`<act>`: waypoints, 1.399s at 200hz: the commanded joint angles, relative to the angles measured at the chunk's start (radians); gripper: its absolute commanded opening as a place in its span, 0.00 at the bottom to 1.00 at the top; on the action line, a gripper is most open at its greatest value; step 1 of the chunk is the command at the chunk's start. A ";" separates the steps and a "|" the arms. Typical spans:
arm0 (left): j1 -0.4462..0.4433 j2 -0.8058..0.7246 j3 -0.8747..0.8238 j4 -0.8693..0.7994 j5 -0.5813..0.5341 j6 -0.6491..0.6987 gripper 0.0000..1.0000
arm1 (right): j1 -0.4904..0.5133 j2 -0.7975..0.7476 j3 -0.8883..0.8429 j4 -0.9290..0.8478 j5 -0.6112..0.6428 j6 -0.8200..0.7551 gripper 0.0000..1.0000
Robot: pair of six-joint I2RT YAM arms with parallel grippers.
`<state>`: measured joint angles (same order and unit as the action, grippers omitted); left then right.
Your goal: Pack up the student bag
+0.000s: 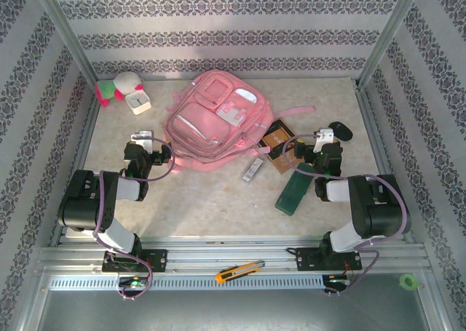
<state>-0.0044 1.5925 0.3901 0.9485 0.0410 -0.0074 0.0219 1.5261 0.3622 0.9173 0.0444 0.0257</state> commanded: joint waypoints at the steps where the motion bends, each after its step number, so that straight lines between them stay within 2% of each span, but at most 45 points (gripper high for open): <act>1: 0.011 0.002 0.003 -0.008 -0.007 0.011 0.99 | 0.003 0.000 0.014 0.026 -0.007 -0.006 0.98; 42: 0.011 0.001 0.003 -0.009 -0.006 0.010 1.00 | 0.000 0.002 0.014 0.025 -0.011 -0.001 0.98; 57: 0.011 -0.015 0.001 -0.015 0.025 0.021 0.90 | 0.000 -0.007 0.015 0.025 -0.015 -0.001 0.98; 66: 0.011 -0.057 0.008 -0.067 0.049 0.033 0.86 | 0.004 -0.048 0.024 -0.032 -0.039 -0.017 0.98; 77: 0.009 -0.141 0.056 -0.229 0.051 0.032 0.84 | 0.019 -0.149 0.077 -0.257 -0.033 -0.008 0.98; 83: 0.009 -0.188 0.093 -0.331 0.053 0.029 0.83 | 0.019 -0.214 0.158 -0.492 -0.021 0.075 0.98; 98: 0.009 -0.273 0.208 -0.575 0.036 -0.020 0.81 | 0.027 -0.277 0.323 -0.866 -0.002 0.232 0.98; 110: 0.010 -0.294 0.332 -0.772 0.026 -0.077 0.80 | 0.035 -0.290 0.414 -1.052 -0.028 0.349 0.98; 122: 0.009 -0.269 0.469 -0.971 0.027 -0.117 0.77 | 0.046 -0.300 0.460 -1.153 -0.104 0.482 0.98; 142: 0.006 -0.177 0.663 -1.209 0.068 -0.121 0.73 | 0.059 -0.329 0.429 -1.114 -0.321 0.702 0.98; 153: 0.006 -0.126 0.745 -1.299 0.079 -0.127 0.73 | 0.096 -0.355 0.371 -1.041 -0.352 0.818 0.98; 174: 0.006 -0.014 0.872 -1.420 0.104 -0.129 0.71 | 0.256 -0.398 0.360 -1.054 -0.160 0.867 0.98; 187: 0.007 0.061 0.934 -1.468 0.118 -0.133 0.70 | 0.360 -0.380 0.395 -1.084 -0.091 0.858 0.98; 210: 0.006 0.206 1.040 -1.538 0.155 -0.151 0.67 | 0.485 -0.290 0.441 -1.091 -0.085 0.931 0.98; 230: 0.006 0.308 1.111 -1.560 0.147 -0.188 0.67 | 0.587 -0.214 0.452 -1.048 -0.030 1.018 0.98; 248: 0.006 0.378 1.146 -1.554 0.156 -0.221 0.67 | 0.647 -0.145 0.467 -0.993 0.000 1.066 0.98; 264: 0.006 0.428 1.172 -1.546 0.177 -0.243 0.60 | 0.671 -0.086 0.490 -0.947 -0.001 1.078 0.98; 280: 0.006 0.457 1.178 -1.537 0.188 -0.265 0.38 | 0.676 -0.033 0.525 -0.944 -0.009 1.090 0.97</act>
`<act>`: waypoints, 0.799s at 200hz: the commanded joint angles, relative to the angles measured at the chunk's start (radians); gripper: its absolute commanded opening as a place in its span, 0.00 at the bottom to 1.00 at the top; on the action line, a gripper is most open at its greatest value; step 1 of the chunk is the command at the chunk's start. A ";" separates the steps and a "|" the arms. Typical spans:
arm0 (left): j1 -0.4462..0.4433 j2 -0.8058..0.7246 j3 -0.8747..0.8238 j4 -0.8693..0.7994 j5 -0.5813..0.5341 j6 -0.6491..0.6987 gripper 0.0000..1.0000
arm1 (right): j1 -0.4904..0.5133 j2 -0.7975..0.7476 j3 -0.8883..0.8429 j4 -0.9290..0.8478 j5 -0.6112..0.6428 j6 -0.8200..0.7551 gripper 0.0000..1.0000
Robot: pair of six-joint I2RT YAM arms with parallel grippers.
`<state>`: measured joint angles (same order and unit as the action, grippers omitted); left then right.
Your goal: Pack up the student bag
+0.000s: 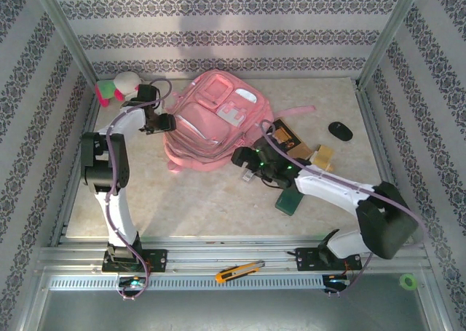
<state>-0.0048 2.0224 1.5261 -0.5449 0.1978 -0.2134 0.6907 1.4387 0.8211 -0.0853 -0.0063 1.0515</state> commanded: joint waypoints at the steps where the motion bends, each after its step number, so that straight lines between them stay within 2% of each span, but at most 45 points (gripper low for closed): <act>1: 0.006 0.028 0.043 -0.043 0.031 -0.061 0.37 | 0.006 0.058 0.068 0.059 0.041 0.065 0.97; 9: 0.007 0.028 0.031 -0.033 0.031 -0.069 0.26 | 0.004 0.079 0.083 0.061 0.041 0.068 0.97; 36: 0.008 -0.026 -0.061 0.014 -0.003 -0.081 0.00 | -0.003 0.164 0.143 0.061 0.031 0.068 0.96; 66: 0.009 -0.151 -0.210 0.044 -0.041 -0.095 0.00 | -0.018 0.269 0.207 0.078 -0.001 0.068 0.93; 100: 0.010 -0.390 -0.464 0.086 -0.016 -0.166 0.00 | -0.026 0.358 0.291 0.082 -0.042 0.030 0.91; 133: 0.008 -0.638 -0.661 0.008 -0.019 -0.246 0.00 | -0.006 0.420 0.348 0.070 -0.075 0.000 0.90; 160: -0.002 -0.813 -0.814 -0.013 0.017 -0.353 0.00 | 0.016 0.434 0.323 0.095 -0.063 0.019 0.90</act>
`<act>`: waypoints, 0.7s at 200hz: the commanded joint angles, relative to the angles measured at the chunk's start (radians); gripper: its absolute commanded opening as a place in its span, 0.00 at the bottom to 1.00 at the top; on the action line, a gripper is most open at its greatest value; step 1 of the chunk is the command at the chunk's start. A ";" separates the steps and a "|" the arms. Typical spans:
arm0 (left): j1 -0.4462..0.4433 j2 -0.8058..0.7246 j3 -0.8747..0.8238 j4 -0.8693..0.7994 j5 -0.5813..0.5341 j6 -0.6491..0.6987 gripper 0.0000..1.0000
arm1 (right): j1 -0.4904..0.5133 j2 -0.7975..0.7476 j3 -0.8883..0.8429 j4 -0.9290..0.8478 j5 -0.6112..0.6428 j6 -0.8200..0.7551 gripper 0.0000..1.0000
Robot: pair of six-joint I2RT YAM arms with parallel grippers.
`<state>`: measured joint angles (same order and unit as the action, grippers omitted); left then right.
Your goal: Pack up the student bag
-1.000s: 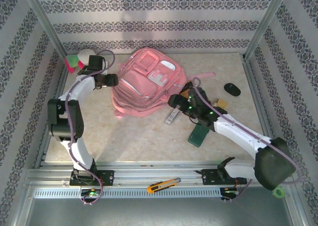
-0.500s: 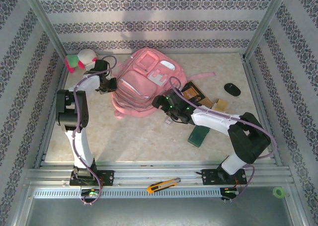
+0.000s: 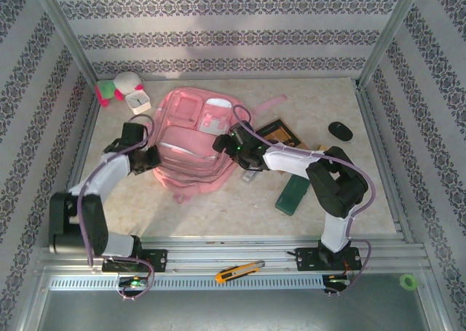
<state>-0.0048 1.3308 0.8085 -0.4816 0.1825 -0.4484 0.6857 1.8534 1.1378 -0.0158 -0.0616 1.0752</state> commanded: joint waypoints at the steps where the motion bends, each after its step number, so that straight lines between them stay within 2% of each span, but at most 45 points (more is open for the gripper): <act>1: -0.003 -0.127 -0.101 -0.077 0.031 -0.120 0.00 | 0.021 0.019 0.005 0.029 -0.008 -0.004 0.90; 48: -0.077 -0.309 -0.182 -0.148 -0.016 -0.205 0.00 | 0.016 0.040 0.014 0.109 -0.011 -0.062 0.90; 59: -0.085 -0.332 -0.175 -0.165 -0.023 -0.212 0.07 | 0.012 0.046 0.033 0.104 -0.012 -0.084 0.91; 72: -0.089 -0.352 -0.138 -0.203 -0.043 -0.192 0.22 | 0.002 0.034 0.036 0.098 -0.006 -0.093 0.91; 92: -0.088 -0.372 -0.031 -0.254 -0.088 -0.085 0.43 | -0.011 -0.042 0.016 0.088 0.005 -0.135 0.93; 105: -0.088 -0.374 0.037 -0.250 -0.104 0.030 0.52 | -0.010 -0.127 -0.004 0.058 0.018 -0.194 0.93; 118: -0.088 -0.361 0.084 -0.208 -0.058 0.180 0.55 | 0.000 -0.220 -0.053 0.032 0.054 -0.241 0.93; 140: -0.099 -0.309 0.145 -0.145 0.109 0.436 0.51 | 0.020 -0.395 -0.195 0.040 0.102 -0.268 0.92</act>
<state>-0.0853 0.9840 0.8970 -0.6735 0.1547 -0.3401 0.6857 1.6302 1.0519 0.0231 -0.0288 0.8890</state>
